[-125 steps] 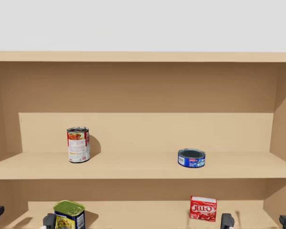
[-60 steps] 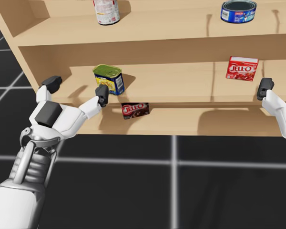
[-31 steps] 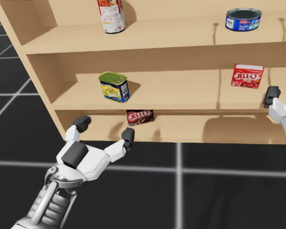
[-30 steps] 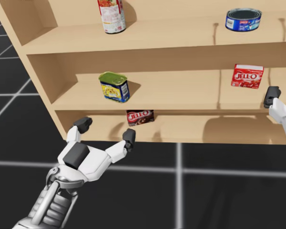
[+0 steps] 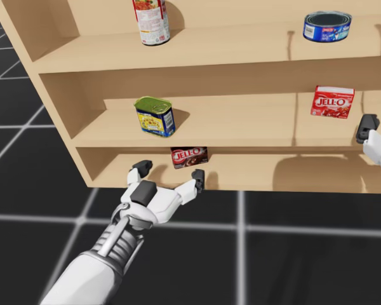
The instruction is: Retrieve the pudding box from the shelves.
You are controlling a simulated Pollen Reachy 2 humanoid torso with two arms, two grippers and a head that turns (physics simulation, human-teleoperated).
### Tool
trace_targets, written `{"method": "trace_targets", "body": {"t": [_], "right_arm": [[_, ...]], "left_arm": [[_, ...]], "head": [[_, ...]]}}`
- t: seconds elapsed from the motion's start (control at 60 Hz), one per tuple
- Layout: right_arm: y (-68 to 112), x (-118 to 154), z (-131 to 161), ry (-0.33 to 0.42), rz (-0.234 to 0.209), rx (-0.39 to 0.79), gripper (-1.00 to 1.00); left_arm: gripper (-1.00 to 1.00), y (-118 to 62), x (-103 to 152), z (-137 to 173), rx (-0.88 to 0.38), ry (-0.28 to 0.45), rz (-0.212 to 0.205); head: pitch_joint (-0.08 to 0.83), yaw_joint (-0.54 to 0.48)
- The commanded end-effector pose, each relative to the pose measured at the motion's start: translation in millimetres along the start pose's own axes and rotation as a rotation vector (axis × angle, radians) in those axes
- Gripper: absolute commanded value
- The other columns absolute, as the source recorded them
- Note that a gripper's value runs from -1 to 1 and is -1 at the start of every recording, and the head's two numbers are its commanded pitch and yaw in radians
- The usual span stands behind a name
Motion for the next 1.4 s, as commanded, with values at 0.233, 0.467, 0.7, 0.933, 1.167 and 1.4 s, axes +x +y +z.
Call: {"method": "trace_targets", "body": {"t": [0.233, 0.467, 0.7, 0.933, 1.167, 1.4], "right_arm": [[2.0, 0, 3, 0.001, -0.026, -0.006, -1.00], [0.7, 1, 3, -0.001, -0.030, -0.011, -1.00], [0.7, 1, 3, 0.002, -0.030, -0.015, -1.00], [0.7, 0, 3, 0.005, -0.028, -0.017, -1.00], [0.3, 0, 3, 0.007, -0.030, -0.018, -1.00], [0.6, 0, 3, 0.008, -0.030, -0.019, -1.00]], "left_arm": [[-1.00, -69.3, -14, -63, 0.009, 0.057, 0.145], [-1.00, -78.8, -17, -91, 0.012, 0.102, 0.183], [-0.76, -81.5, -22, -102, -0.055, 0.162, 0.234], [1.00, -80.6, -25, -98, -0.110, 0.199, 0.270], [1.00, -74.3, -14, -82, -0.129, 0.156, 0.269], [1.00, -64.2, 2, -45, -0.140, 0.064, 0.194]], "head": [[0.567, 0.17], [0.572, 0.16], [0.577, 0.16], [0.580, 0.16], [0.577, 0.15], [0.571, 0.16]]}}
